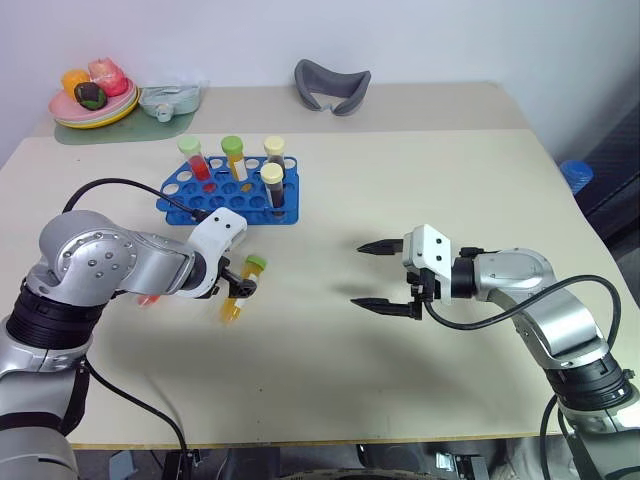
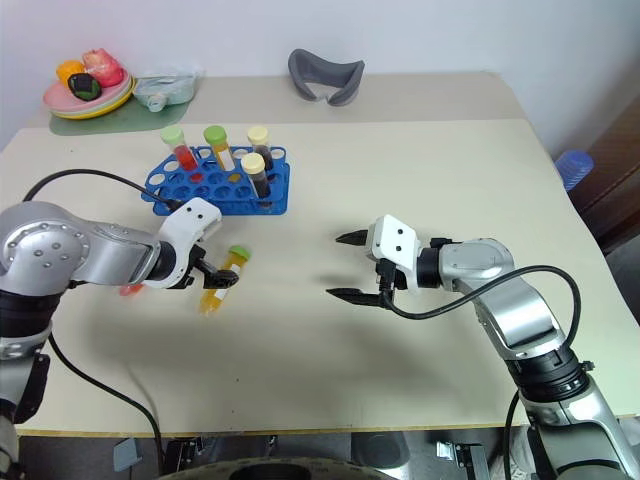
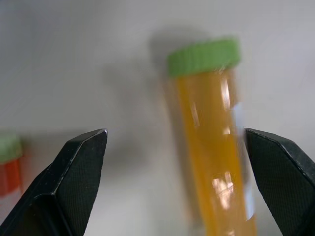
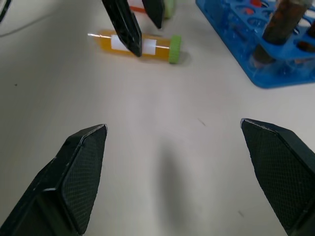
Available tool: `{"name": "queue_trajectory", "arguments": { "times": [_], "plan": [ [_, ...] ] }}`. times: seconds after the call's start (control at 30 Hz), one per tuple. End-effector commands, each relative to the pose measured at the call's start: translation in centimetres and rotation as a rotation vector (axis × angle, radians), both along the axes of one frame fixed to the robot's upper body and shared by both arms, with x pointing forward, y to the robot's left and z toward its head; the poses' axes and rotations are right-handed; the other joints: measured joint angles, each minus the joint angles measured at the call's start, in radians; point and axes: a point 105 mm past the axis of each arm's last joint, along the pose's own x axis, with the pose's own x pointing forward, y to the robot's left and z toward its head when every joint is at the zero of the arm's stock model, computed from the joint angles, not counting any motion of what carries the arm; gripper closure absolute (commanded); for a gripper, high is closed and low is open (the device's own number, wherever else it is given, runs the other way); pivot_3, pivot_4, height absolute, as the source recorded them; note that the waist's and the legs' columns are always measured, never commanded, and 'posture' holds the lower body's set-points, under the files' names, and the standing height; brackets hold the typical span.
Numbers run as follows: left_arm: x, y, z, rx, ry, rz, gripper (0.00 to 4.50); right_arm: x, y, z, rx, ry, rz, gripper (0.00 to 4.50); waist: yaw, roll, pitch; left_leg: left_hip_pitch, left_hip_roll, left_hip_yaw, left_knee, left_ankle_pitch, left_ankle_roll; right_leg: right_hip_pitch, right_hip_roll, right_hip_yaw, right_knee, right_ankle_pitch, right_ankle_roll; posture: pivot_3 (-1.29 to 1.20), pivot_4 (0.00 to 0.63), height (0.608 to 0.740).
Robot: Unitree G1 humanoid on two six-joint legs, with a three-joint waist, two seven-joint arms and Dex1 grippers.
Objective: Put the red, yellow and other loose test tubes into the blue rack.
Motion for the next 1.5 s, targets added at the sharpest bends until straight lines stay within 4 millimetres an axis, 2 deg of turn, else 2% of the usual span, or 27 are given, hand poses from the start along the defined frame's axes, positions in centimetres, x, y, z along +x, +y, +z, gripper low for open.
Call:
{"name": "queue_trajectory", "arguments": {
  "times": [0.03, 0.4, 0.8, 1.07, 1.3, 1.4, 1.47, 1.5],
  "plan": [
    [0.2, 0.2, 0.7, -0.008, 0.006, 0.022, 0.00, -0.7, 0.6, 0.8, 0.028, -0.030, 0.030, 0.06, 0.003, 0.000, 0.000, 0.000, 0.000, 0.000, 0.000, 0.000, 0.000, 0.000, 0.000, 0.000, 0.000, 0.000, 0.000, 0.00, 0.150, 0.740],
    [0.5, -0.1, -0.9, -0.037, 0.139, 0.087, 0.00, -0.9, 1.3, 0.9, 0.046, -0.027, 0.034, 0.06, 0.019, 0.001, -0.001, 0.001, 0.000, 0.000, 0.001, 0.000, 0.000, 0.001, 0.000, 0.000, 0.000, 0.000, 0.000, 0.00, 0.150, 0.740],
    [0.5, -0.1, -1.2, 0.026, 0.201, 0.064, 0.00, -1.2, 1.5, 0.9, 0.054, -0.026, 0.020, 0.06, 0.018, 0.001, -0.001, 0.002, -0.001, 0.000, 0.001, 0.002, -0.004, 0.002, 0.000, 0.000, 0.000, 0.000, 0.000, 0.00, 0.150, 0.740],
    [1.5, 0.2, -1.1, 0.010, 0.213, 0.132, 0.00, -1.2, 1.6, 1.0, 0.060, -0.029, 0.014, 0.06, 0.019, 0.003, -0.002, 0.002, -0.001, 0.000, 0.001, 0.002, -0.003, 0.002, 0.000, 0.000, 0.001, 0.000, 0.000, 0.00, 0.150, 0.740],
    [1.6, -0.1, -1.1, 0.038, 0.202, 0.120, 0.00, -1.3, 1.7, 1.0, 0.064, -0.030, 0.012, 0.06, 0.019, 0.005, -0.003, 0.003, -0.001, 0.000, 0.001, 0.001, -0.002, 0.003, 0.000, 0.000, 0.002, 0.000, 0.000, 0.00, 0.150, 0.740],
    [1.5, -0.2, -1.2, 0.033, 0.203, 0.119, 0.73, -1.3, 1.7, 1.0, 0.063, -0.030, 0.012, 0.00, 0.019, 0.005, -0.003, 0.003, -0.001, 0.000, 0.001, 0.001, -0.002, 0.003, 0.000, 0.000, 0.002, 0.000, 0.000, 0.00, 0.150, 0.740],
    [1.4, -0.3, -1.1, 0.037, 0.197, 0.110, 1.69, -1.4, 1.7, 1.0, 0.064, -0.028, 0.014, 0.00, 0.020, 0.005, -0.003, 0.003, -0.001, 0.000, 0.001, 0.001, -0.002, 0.003, 0.000, 0.000, 0.001, 0.000, 0.000, 0.00, 0.150, 0.740],
    [1.4, -0.4, -1.1, 0.039, 0.193, 0.106, 1.69, -1.4, 1.8, 1.0, 0.065, -0.028, 0.015, 0.00, 0.020, 0.005, -0.003, 0.003, -0.001, 0.000, 0.001, 0.001, -0.003, 0.003, 0.000, 0.000, 0.001, 0.000, 0.000, 0.00, 0.150, 0.740]
  ]
}}
